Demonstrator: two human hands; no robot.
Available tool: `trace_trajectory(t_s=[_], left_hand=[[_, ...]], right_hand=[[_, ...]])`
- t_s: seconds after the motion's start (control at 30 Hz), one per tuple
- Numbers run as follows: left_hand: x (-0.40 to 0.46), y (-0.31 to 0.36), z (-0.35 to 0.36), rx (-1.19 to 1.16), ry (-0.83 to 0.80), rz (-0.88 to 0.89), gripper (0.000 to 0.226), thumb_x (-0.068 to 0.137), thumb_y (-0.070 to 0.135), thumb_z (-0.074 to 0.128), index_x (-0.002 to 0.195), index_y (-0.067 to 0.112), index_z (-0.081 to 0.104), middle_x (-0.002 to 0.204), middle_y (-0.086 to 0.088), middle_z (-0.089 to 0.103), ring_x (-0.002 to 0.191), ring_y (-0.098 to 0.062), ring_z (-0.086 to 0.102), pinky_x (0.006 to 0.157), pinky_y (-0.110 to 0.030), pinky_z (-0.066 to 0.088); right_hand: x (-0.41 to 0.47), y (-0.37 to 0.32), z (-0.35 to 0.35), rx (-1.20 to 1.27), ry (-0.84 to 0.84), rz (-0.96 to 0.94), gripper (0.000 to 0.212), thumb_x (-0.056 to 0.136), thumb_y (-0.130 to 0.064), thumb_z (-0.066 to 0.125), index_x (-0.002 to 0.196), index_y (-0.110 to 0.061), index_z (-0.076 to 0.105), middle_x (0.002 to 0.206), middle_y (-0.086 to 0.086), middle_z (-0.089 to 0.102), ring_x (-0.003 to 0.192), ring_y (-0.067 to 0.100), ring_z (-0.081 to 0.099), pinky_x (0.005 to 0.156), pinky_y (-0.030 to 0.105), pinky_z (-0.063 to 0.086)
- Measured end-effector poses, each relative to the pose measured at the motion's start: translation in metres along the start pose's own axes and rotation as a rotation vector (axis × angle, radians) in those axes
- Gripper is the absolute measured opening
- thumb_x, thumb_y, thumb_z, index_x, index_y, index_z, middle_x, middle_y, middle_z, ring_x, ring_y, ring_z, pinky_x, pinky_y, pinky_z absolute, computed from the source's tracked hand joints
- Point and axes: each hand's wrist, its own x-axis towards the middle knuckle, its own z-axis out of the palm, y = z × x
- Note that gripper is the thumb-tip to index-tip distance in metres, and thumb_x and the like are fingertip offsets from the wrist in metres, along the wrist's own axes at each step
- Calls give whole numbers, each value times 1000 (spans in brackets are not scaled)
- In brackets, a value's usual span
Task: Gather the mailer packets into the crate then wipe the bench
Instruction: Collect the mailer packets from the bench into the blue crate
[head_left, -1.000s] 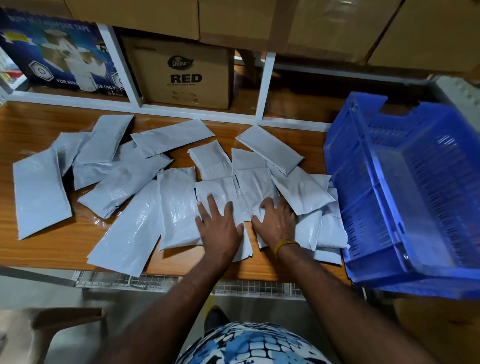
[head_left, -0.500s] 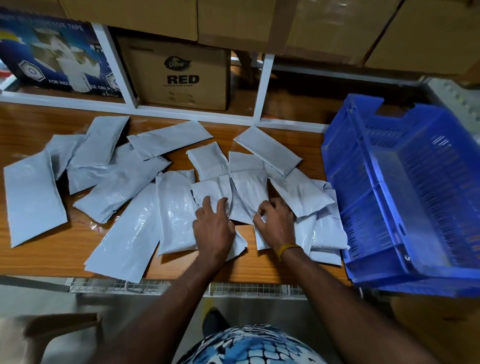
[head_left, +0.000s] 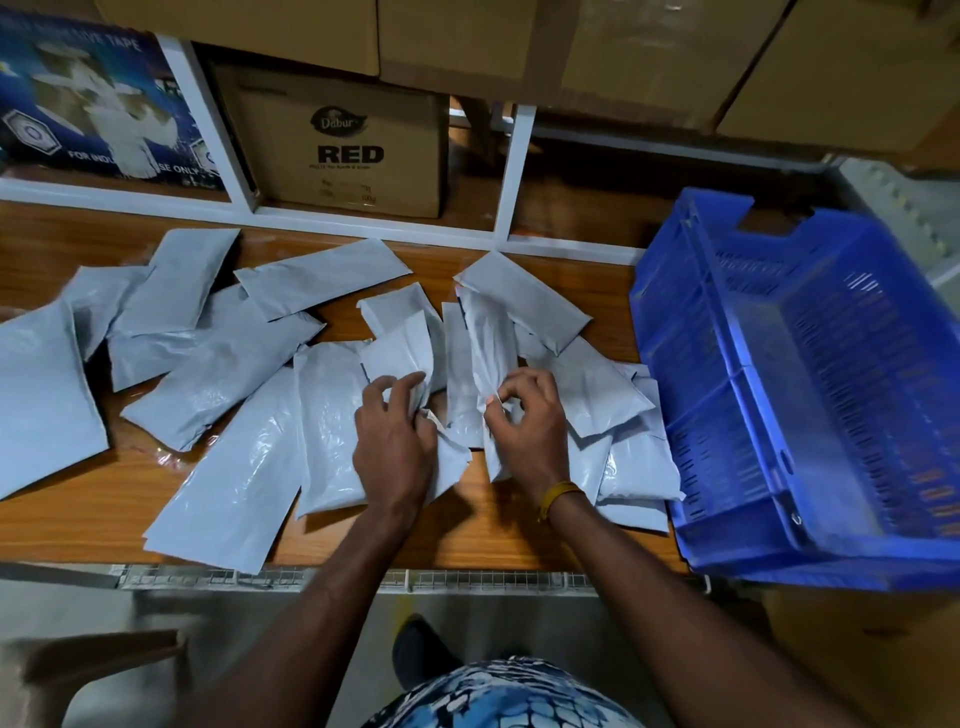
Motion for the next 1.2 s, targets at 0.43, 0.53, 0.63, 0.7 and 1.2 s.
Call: trace_trajectory(t_s=[0.43, 0.53, 0.63, 0.7, 1.2], left_hand=[[-5, 142, -31, -521, 175, 199, 40, 86, 14, 62, 124, 25, 60, 123, 0, 56, 114, -18, 53, 84, -48, 53], [-14, 197, -14, -579, 170, 245, 40, 86, 15, 63, 125, 25, 60, 123, 3, 57, 111, -15, 54, 81, -45, 54], [-19, 253, 9, -638, 143, 287, 41, 84, 14, 64, 124, 24, 61, 123, 3, 58, 112, -15, 55, 85, -44, 53], [-21, 293, 28, -650, 127, 351, 43, 82, 11, 64, 123, 21, 63, 121, 2, 60, 112, -16, 56, 90, -42, 50], [1, 371, 232, 331, -563, 236, 34, 98, 26, 49, 130, 17, 55, 133, -18, 56, 121, -40, 54, 98, -45, 45]], right_hand=[[42, -62, -159, -103, 419, -260, 12, 84, -19, 67, 82, -9, 60, 103, 2, 59, 94, 2, 55, 70, 13, 43], [49, -47, -221, -196, 519, -279, 12, 84, -20, 65, 82, -9, 60, 102, 6, 60, 95, 9, 57, 74, 17, 42], [58, -20, -283, -292, 587, -250, 12, 85, -21, 63, 83, -10, 60, 101, 8, 59, 93, 14, 58, 77, 25, 44], [66, 6, -320, -354, 618, -176, 12, 84, -24, 62, 83, -12, 60, 102, 7, 58, 91, 17, 59, 75, 30, 46], [136, 211, -339, -709, -281, 408, 43, 92, -38, 56, 125, -10, 61, 129, 20, 59, 117, 37, 59, 95, 43, 48]])
